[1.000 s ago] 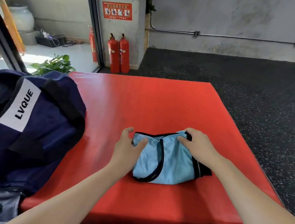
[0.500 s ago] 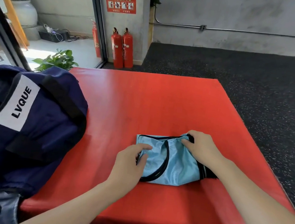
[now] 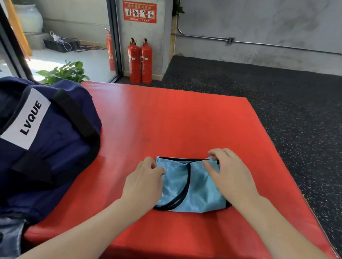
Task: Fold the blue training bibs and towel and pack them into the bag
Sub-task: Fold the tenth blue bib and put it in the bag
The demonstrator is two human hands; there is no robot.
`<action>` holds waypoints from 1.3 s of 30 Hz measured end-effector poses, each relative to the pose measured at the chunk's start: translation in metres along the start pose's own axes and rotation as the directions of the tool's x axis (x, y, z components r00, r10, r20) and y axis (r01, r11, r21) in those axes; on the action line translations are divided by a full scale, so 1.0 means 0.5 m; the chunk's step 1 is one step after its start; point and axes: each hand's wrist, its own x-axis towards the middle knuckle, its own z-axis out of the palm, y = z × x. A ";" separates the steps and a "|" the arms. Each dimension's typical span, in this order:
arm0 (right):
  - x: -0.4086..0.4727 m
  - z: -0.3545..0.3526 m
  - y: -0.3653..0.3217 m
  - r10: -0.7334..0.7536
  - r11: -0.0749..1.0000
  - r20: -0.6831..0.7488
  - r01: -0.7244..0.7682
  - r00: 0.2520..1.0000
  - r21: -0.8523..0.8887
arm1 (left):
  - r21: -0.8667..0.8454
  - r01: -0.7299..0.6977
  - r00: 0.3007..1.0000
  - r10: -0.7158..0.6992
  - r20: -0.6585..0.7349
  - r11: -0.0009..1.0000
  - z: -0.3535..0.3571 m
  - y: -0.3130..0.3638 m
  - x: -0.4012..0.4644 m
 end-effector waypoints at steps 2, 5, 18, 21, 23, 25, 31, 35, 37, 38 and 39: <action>-0.027 0.009 -0.028 0.019 0.991 0.086 -0.030 0.996 0.131 | -0.094 -0.123 0.992 0.123 -0.005 0.988 0.007 -0.010 0.023; -0.065 0.036 -0.049 0.062 0.976 0.236 -0.108 0.970 0.189 | -0.188 -0.228 0.965 0.247 0.087 0.955 0.015 -0.020 0.057; -0.019 0.039 0.076 0.143 0.981 0.239 -0.105 0.960 -0.165 | -0.088 -0.275 0.936 0.288 0.203 0.957 0.021 -0.028 0.067; -0.017 0.043 0.095 0.079 0.995 0.248 -0.062 0.966 -0.077 | -0.147 -0.324 0.910 0.350 0.223 0.935 0.019 -0.017 0.041; -0.024 0.047 0.084 -0.012 1.000 0.236 0.014 0.972 -0.009 | -0.165 -0.334 0.916 0.361 0.177 0.928 0.019 -0.018 0.031; -0.032 0.046 0.066 -0.107 0.993 0.246 0.090 0.963 0.079 | -0.181 -0.372 0.911 0.396 0.114 0.910 0.017 -0.021 0.028; -0.060 0.052 0.039 -0.279 0.954 0.334 0.218 0.900 0.208 | -0.243 -0.478 0.840 0.520 0.155 0.844 0.015 -0.023 0.029; -0.067 0.061 0.041 -0.267 0.955 0.304 0.207 0.915 0.214 | -0.250 -0.434 0.840 0.489 0.233 0.865 0.011 -0.017 0.027; -0.067 0.066 0.039 -0.263 0.956 0.298 0.206 0.918 0.209 | -0.259 -0.396 0.852 0.457 0.255 0.881 0.009 -0.016 0.030; -0.067 0.068 0.036 -0.260 0.958 0.299 0.205 0.918 0.201 | -0.260 -0.388 0.854 0.451 0.261 0.884 0.009 -0.014 0.031; -0.066 0.071 0.034 -0.249 0.961 0.302 0.196 0.920 0.194 | -0.257 -0.385 0.853 0.448 0.268 0.887 0.008 -0.013 0.031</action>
